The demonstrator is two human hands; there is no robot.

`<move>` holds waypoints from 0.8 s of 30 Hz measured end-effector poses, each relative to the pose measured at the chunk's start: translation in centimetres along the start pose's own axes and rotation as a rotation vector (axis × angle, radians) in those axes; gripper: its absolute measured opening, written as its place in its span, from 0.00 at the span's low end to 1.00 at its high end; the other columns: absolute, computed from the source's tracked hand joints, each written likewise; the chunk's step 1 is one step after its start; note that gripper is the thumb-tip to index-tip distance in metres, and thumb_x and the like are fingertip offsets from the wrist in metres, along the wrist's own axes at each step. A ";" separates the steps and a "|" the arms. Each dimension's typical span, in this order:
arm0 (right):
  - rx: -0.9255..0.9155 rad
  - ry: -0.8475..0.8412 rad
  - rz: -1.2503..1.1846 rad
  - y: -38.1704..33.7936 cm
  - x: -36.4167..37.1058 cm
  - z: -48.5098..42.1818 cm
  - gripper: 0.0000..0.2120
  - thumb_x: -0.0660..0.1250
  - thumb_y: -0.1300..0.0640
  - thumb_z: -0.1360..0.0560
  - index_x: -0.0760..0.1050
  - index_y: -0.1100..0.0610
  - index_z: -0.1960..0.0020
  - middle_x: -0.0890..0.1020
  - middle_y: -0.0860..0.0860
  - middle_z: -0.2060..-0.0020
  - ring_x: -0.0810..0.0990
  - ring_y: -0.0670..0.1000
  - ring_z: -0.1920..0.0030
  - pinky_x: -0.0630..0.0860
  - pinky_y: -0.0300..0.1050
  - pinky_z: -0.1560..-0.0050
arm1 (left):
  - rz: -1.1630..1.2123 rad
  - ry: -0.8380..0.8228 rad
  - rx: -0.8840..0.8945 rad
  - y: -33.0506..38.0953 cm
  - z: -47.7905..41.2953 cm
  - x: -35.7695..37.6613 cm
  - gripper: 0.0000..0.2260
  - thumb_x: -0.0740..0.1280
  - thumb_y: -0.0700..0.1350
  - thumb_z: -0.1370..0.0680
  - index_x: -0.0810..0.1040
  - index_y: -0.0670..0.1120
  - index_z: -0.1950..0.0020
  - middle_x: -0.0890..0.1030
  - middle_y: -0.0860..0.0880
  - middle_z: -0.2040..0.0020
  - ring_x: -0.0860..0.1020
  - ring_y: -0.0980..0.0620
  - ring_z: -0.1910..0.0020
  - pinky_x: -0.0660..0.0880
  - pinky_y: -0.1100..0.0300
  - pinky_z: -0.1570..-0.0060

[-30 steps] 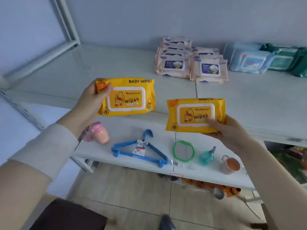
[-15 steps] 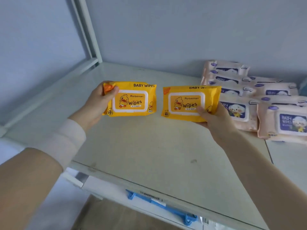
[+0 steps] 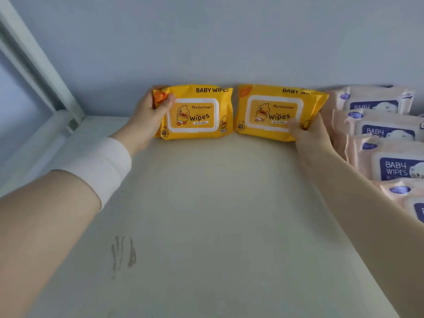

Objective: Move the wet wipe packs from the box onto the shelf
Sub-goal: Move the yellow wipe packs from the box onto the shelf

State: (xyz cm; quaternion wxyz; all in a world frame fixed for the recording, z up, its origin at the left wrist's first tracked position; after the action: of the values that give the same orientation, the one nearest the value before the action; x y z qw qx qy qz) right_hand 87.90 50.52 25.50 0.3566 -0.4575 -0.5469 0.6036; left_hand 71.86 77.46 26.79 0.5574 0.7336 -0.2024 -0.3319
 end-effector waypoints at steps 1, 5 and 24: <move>-0.016 0.007 0.060 -0.2 0.1 -0.8 0.18 0.61 0.62 0.22 0.65 0.58 0.33 0.76 0.52 0.40 0.75 0.53 0.38 0.71 0.45 0.38 | -0.052 0.020 0.035 0.1 -0.9 0.2 0.10 0.60 0.47 0.20 0.71 0.47 0.40 0.76 0.52 0.46 0.74 0.54 0.46 0.72 0.72 0.49; -0.059 0.071 0.233 -0.4 -0.1 -2.6 0.17 0.63 0.62 0.23 0.67 0.60 0.35 0.76 0.57 0.40 0.74 0.50 0.46 0.71 0.41 0.42 | -0.251 0.081 0.166 0.4 -2.5 0.9 0.16 0.61 0.48 0.21 0.70 0.42 0.36 0.74 0.53 0.46 0.72 0.56 0.47 0.64 0.85 0.60; -0.164 -0.467 1.255 -11.5 -14.4 10.3 0.27 0.60 0.48 0.22 0.59 0.57 0.26 0.68 0.56 0.30 0.67 0.56 0.31 0.63 0.45 0.35 | -1.425 -0.770 0.224 19.8 13.1 20.6 0.17 0.60 0.52 0.21 0.74 0.42 0.38 0.80 0.44 0.46 0.78 0.44 0.49 0.73 0.53 0.50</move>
State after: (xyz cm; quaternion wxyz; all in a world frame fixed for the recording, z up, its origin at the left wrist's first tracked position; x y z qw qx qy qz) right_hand 82.07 35.40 39.04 -0.2251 -0.5718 -0.2843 0.7359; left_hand 78.34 48.89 38.24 0.0273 0.5722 0.1030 -0.8132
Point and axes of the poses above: each hand's wrist, its own z-axis away from the middle knuckle, its own x-axis out of the palm, y = z × x, the point moved 6 cm from there along -z, towards the middle knuckle
